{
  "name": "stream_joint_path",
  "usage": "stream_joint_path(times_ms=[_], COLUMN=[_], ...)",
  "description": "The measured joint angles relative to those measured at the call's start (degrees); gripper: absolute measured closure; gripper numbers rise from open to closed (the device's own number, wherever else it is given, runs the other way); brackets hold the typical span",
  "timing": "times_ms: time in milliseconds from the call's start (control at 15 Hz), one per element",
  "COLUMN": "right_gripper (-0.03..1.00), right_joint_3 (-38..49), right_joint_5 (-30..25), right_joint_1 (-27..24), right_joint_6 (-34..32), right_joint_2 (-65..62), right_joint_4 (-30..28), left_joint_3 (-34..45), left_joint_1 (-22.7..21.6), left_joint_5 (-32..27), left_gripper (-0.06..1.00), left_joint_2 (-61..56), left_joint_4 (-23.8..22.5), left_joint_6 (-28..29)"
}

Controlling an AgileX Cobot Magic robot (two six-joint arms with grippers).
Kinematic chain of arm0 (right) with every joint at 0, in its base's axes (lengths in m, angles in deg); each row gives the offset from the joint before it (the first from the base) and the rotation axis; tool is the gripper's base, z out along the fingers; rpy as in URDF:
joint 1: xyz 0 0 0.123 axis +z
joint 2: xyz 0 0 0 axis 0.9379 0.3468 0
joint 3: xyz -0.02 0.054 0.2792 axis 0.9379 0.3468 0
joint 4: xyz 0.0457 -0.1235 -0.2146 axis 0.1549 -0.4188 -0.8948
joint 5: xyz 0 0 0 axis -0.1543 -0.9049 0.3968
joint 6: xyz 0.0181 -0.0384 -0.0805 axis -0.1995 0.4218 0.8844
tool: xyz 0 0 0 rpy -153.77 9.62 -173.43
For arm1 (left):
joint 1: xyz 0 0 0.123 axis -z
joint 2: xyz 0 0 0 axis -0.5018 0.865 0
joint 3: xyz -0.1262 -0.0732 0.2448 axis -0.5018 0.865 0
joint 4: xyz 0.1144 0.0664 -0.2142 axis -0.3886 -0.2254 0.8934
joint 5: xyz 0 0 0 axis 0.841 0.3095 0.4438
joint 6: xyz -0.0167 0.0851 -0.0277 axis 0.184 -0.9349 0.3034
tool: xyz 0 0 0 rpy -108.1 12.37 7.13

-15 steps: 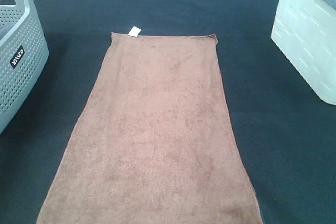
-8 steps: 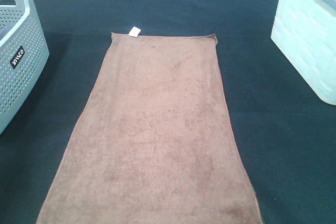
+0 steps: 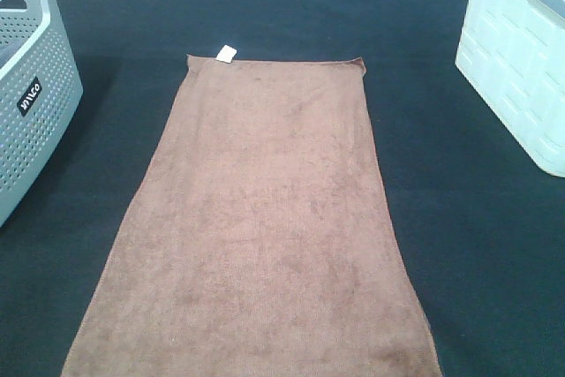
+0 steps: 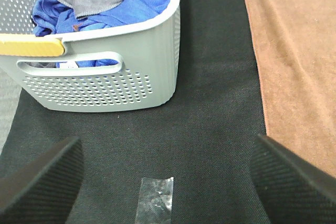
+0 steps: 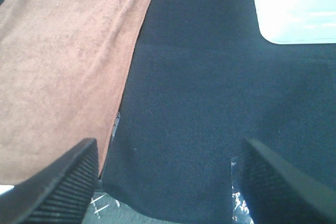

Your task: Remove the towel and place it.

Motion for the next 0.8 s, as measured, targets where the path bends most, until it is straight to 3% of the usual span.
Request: stream_joint_path(times_ms=[267,333,467,800], right_gripper=[0.29,0.29,0.29,0.29], right_joint_3=[3.67,3.67,3.84,4.47], right_joint_5=[1.38,1.38,0.57,0.8], right_joint_1=[0.0,0.0,0.0,0.0], right_joint_6=[0.11,0.4,1.03,1.03], right_joint_2=[-11.75,-13.46,-13.87,-13.87], right_joint_4=[-0.4,-0.57,-0.92,-1.89], left_joint_3=[1.55,1.72,2.69,2.98], left_joint_1=[0.0,0.0,0.0,0.0], left_joint_5=[-1.32,-4.24,-4.24,-3.78], left_gripper=[0.13,0.13,0.13,0.13], left_joint_2=[-11.63,-12.26,-12.32,-12.32], left_joint_4=[1.43,3.21,5.84,6.25], left_joint_6=[0.0,0.0,-0.06,0.0])
